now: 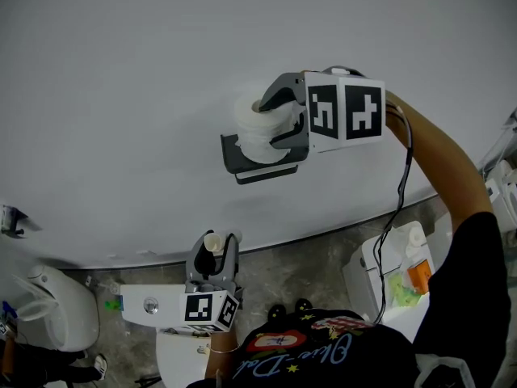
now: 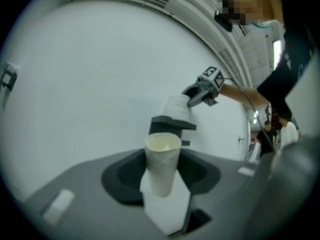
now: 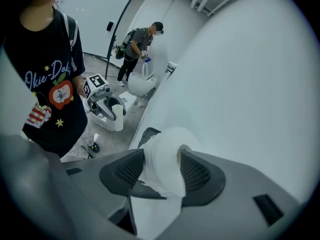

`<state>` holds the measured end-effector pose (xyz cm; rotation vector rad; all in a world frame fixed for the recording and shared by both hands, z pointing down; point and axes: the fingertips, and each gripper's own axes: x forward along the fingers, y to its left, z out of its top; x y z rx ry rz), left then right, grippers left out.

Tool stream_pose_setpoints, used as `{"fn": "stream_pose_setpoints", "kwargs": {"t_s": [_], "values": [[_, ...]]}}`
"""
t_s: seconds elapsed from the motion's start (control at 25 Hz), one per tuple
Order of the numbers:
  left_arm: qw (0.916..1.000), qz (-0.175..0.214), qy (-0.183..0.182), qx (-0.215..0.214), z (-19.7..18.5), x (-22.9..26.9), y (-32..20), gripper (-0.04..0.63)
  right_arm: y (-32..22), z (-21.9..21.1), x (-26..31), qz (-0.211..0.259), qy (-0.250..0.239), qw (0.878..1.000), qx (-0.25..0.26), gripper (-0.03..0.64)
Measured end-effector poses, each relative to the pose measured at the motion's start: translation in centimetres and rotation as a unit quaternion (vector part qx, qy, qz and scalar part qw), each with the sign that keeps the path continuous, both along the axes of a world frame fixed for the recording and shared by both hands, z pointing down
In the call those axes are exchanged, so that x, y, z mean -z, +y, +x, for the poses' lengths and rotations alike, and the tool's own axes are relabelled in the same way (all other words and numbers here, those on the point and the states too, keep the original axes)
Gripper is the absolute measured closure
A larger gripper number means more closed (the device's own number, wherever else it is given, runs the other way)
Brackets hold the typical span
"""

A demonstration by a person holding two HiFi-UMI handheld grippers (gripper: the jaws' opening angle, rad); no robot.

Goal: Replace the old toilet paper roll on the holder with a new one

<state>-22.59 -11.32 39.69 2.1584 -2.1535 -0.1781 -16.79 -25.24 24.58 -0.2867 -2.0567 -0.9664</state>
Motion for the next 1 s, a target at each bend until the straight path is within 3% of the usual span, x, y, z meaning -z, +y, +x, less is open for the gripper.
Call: {"fn": "stream_pose_setpoints", "kwargs": {"t_s": [0.24,0.32,0.56,0.68,0.76,0.84,0.92,1.0], "values": [[0.9999,0.001,0.010,-0.007,1.0,-0.3,-0.2,0.405,-0.5,0.8,-0.3,0.009,0.056,0.998,-0.009,0.405],[0.9999,0.001,0.011,-0.010,1.3,-0.4,-0.2,0.405,-0.6,1.1,-0.3,0.002,0.054,0.999,-0.003,0.411],[0.9999,-0.002,0.006,-0.014,1.7,-0.1,0.0,0.405,-0.6,2.9,0.6,-0.026,-0.059,0.998,-0.004,0.423],[0.9998,-0.003,0.001,-0.020,2.1,-0.2,-0.3,0.405,-0.5,4.4,1.5,-0.072,-0.144,0.987,-0.013,0.423],[0.9996,-0.007,-0.002,-0.027,2.6,-0.2,-0.8,0.405,-0.1,5.8,2.9,-0.123,-0.215,0.969,-0.020,0.423],[0.9993,-0.010,-0.005,-0.036,3.1,-0.3,-1.3,0.405,0.3,7.8,4.0,-0.182,-0.286,0.940,-0.030,0.423],[0.9987,-0.014,-0.009,-0.048,3.8,-0.4,-1.8,0.405,0.2,10.4,4.3,-0.246,-0.351,0.902,-0.049,0.423],[0.9979,-0.017,-0.016,-0.061,4.7,-0.4,-2.4,0.405,-0.2,13.2,3.3,-0.306,-0.410,0.856,-0.076,0.423]]}}
